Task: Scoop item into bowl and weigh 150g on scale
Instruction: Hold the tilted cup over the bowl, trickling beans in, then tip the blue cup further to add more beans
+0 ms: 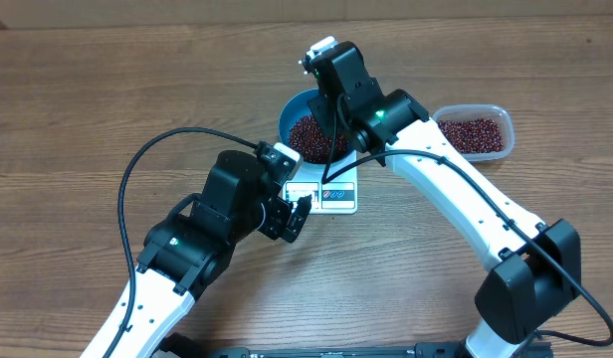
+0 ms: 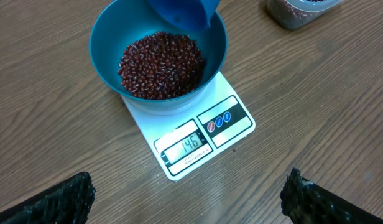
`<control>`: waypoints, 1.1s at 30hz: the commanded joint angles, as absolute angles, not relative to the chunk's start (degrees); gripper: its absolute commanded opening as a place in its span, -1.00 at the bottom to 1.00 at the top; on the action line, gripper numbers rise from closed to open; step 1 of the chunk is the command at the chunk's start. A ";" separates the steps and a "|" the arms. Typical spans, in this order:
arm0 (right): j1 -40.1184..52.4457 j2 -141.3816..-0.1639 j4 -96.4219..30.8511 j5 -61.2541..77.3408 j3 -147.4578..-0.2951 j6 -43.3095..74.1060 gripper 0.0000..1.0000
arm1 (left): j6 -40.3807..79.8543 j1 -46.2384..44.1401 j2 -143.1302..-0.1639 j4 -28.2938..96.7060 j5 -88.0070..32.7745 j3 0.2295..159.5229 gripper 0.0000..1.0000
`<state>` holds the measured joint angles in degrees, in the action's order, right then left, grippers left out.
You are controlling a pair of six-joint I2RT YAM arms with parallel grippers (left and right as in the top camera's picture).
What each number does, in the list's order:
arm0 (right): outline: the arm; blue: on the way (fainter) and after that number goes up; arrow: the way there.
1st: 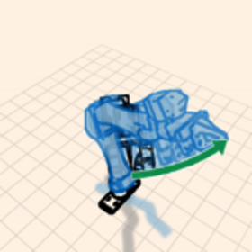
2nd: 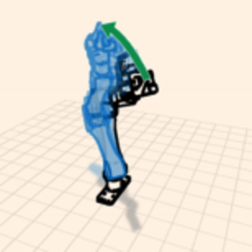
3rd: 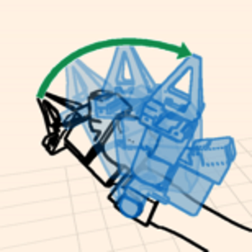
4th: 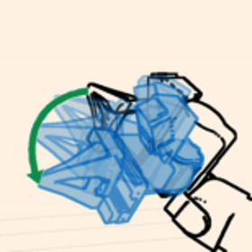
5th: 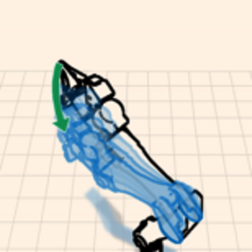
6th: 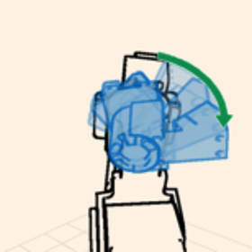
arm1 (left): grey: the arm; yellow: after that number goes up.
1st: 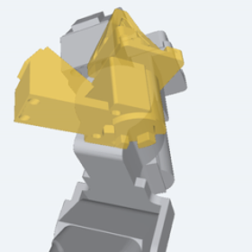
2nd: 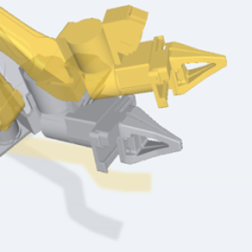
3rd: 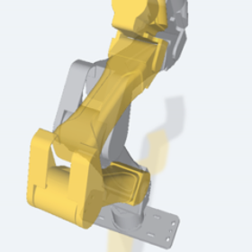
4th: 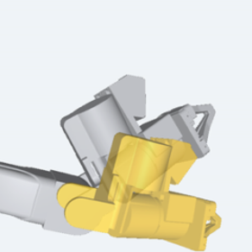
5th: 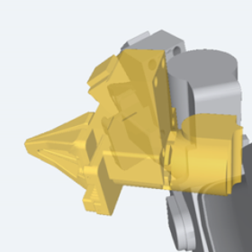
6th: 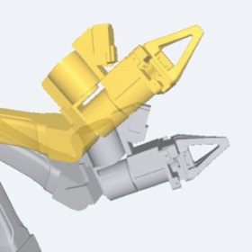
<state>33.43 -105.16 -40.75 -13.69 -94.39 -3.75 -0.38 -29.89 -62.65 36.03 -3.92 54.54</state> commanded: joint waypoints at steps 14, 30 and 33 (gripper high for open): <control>33.69 -102.87 -40.45 -7.62 -96.09 4.73 -0.93 | -1.10 -29.54 -62.57 35.75 -4.51 55.66 0.99; 32.45 -102.87 -40.53 -7.62 -96.09 7.55 -0.93 | -1.10 -29.54 -62.57 35.75 -4.51 55.66 0.99; 31.92 -102.87 -40.69 -7.60 -96.09 7.73 -0.93 | -1.10 -29.54 -62.57 35.75 -4.49 55.66 0.99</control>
<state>32.86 -105.16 -40.82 -7.70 -94.39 6.72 -0.38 -29.89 -62.65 36.03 -3.92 54.54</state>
